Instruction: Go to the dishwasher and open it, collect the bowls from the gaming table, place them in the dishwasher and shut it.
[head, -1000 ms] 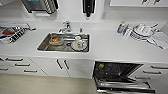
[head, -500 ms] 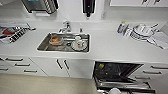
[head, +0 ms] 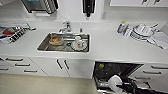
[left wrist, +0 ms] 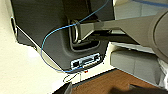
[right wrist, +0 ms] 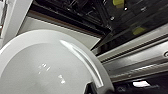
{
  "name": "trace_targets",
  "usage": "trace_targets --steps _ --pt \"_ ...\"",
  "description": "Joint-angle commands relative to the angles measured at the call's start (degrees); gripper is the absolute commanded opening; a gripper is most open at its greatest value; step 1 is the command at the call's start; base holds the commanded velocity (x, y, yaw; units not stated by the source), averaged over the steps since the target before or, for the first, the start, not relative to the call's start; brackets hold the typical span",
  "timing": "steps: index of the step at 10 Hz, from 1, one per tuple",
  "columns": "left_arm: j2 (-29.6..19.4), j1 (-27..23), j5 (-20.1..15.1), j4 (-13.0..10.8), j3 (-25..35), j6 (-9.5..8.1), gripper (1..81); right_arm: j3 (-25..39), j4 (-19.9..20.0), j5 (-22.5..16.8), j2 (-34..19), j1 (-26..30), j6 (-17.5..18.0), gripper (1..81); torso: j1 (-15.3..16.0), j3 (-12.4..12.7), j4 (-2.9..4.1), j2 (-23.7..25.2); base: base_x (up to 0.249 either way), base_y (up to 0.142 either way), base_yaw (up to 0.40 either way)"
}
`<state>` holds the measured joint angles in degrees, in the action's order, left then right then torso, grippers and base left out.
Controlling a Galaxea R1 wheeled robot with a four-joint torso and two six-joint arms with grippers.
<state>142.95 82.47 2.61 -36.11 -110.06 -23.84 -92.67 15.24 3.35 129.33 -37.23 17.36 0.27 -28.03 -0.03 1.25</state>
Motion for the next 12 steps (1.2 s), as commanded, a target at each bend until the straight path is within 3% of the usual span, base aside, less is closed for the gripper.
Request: trace_targets --steps 1,4,7,12 --pt "1.9 5.2 0.1 -1.7 -3.9 0.20 81.1 -6.1 1.1 -2.0 0.6 12.0 2.3 1.0 0.0 0.0 0.00 0.0 0.000 0.000 0.000" --pt "6.5 9.9 3.0 -1.6 -11.6 0.20 81.1 -12.3 1.1 -2.3 3.5 16.7 2.4 1.0 0.0 0.0 0.00 0.0 0.000 0.000 0.000" --pt "11.1 13.0 2.9 -1.7 -17.3 0.20 81.1 -17.9 1.4 -3.4 4.6 20.2 3.6 1.0 0.0 0.0 0.00 0.0 0.000 0.000 0.000" --pt "14.4 13.9 2.1 -1.3 -21.1 0.03 81.1 -21.1 1.4 -3.8 4.1 20.5 3.6 1.0 0.0 0.0 0.00 0.0 0.000 0.000 0.000"
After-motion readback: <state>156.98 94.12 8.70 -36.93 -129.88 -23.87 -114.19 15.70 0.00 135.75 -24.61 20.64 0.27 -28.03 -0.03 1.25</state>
